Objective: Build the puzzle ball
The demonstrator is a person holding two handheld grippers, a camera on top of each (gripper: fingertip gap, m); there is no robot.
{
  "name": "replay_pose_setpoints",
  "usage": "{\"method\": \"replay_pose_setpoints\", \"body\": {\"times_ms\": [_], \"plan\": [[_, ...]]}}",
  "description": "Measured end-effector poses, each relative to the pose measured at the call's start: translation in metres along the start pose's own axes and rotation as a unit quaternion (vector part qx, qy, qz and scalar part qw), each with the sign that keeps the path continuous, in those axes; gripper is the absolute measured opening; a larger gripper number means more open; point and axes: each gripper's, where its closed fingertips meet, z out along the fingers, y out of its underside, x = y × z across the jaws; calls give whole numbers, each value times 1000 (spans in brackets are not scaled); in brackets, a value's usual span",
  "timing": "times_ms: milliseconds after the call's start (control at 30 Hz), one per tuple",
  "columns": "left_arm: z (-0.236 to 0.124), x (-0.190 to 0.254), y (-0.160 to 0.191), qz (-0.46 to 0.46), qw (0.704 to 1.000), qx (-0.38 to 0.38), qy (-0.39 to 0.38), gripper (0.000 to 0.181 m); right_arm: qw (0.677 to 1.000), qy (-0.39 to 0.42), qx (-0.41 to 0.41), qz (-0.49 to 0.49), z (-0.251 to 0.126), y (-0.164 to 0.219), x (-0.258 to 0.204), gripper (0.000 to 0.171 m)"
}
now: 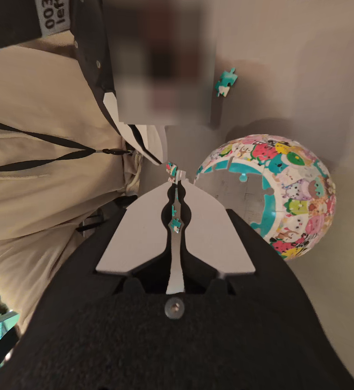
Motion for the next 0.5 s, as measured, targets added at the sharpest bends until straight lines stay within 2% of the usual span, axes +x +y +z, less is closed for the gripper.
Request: {"method": "replay_pose_setpoints", "body": {"times_ms": [133,500], "plan": [[7,-1,6,31,999,-14,3,0,1000,8,-22,17,2,2,6,2],[16,-8,12,19,999,-28,8,0,999,28,-32,28,4,4,17,3]]}}
